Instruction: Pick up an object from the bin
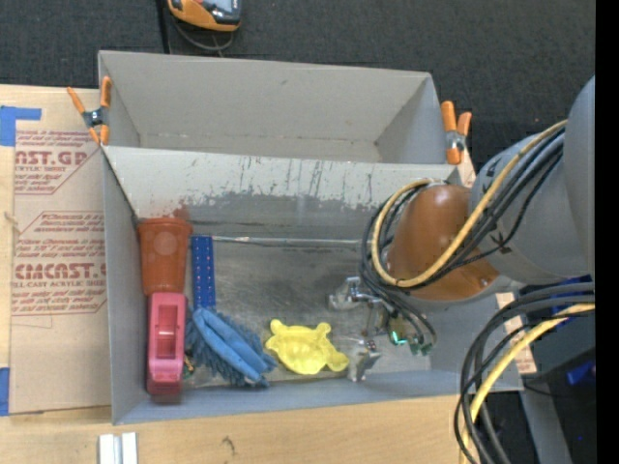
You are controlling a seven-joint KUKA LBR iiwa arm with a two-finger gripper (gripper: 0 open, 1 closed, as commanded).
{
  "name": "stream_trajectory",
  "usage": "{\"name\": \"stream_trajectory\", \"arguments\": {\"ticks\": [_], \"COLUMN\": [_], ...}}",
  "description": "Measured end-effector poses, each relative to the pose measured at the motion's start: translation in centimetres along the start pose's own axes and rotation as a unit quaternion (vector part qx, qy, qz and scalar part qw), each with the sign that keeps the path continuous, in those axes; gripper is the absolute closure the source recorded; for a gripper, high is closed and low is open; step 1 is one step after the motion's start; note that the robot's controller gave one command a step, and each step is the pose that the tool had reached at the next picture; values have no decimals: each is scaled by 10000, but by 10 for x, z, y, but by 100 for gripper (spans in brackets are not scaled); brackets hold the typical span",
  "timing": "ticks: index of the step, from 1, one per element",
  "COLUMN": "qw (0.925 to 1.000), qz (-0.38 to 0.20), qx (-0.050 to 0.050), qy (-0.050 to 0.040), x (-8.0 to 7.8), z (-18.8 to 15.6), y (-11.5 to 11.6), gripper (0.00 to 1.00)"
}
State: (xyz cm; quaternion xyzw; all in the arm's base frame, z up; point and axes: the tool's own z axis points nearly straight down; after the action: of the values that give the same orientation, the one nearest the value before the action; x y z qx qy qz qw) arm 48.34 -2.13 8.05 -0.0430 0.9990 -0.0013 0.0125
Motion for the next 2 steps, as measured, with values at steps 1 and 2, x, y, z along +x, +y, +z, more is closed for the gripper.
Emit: {"name": "stream_trajectory", "arguments": {"ticks": [1, 2], "qw": [9988, 9853], "qz": [-475, -1707], "qx": [-14, -18], "qy": [80, 75], "x": [-12, -17], "z": [7, 8], "y": [11, 36], "gripper": [0, 0]}}
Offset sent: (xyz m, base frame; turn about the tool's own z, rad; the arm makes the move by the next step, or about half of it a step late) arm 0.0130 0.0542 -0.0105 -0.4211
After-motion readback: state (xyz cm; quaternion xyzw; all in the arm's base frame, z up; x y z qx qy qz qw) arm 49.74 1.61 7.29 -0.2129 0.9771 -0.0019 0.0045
